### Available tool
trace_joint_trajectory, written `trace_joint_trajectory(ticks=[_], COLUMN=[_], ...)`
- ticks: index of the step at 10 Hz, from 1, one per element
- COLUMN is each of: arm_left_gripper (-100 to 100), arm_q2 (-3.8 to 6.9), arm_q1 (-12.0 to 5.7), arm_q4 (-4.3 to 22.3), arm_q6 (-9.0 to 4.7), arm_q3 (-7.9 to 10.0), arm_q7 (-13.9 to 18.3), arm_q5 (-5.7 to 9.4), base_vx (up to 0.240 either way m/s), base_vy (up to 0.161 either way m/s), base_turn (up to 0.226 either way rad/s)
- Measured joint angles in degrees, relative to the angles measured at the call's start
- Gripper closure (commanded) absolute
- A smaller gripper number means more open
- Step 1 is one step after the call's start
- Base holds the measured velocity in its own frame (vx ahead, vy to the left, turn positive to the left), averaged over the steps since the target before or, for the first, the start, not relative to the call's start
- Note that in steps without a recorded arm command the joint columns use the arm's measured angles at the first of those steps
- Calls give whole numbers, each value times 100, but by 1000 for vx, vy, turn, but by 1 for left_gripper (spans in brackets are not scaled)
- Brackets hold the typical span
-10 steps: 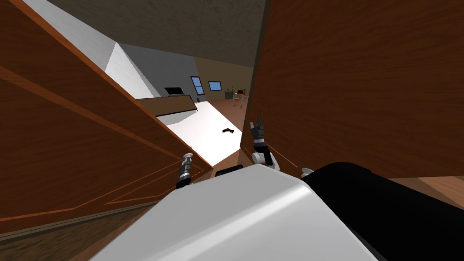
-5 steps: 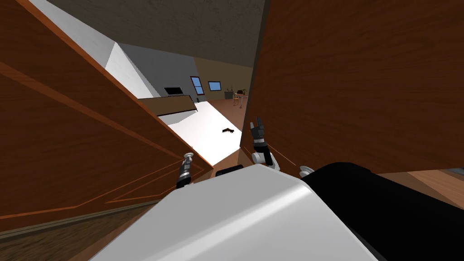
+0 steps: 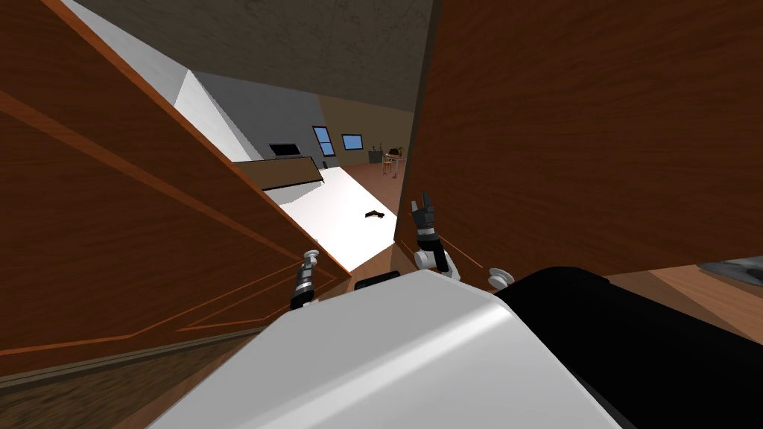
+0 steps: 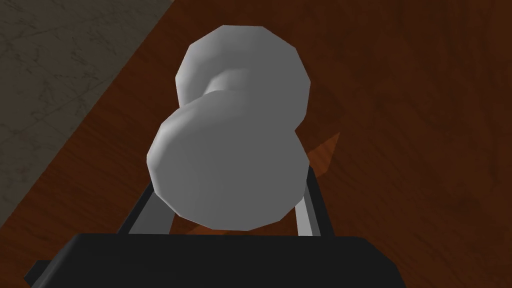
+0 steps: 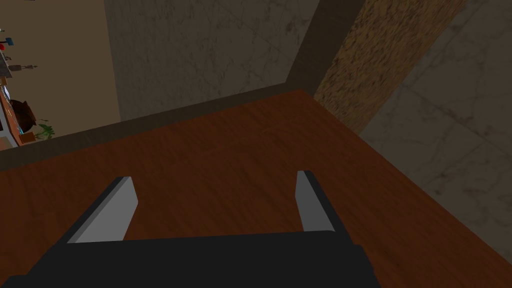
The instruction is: Pull the door open
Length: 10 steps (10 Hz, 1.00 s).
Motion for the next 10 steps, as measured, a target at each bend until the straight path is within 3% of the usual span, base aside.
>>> trace_joint_trajectory(ticks=[3,9,10], arm_left_gripper=[100,100,100], arm_q2=[18,167,156], arm_q1=[58,-156,-102], arm_q4=[-98,249,138], arm_q6=[34,-77,-18], arm_q3=[-85,-273,-300], arm_q7=[340,1168,1274], arm_q5=[108,442,469], base_vx=[-29,-35,-31], base_vy=[7,9,7], base_turn=[-15,-20,-26])
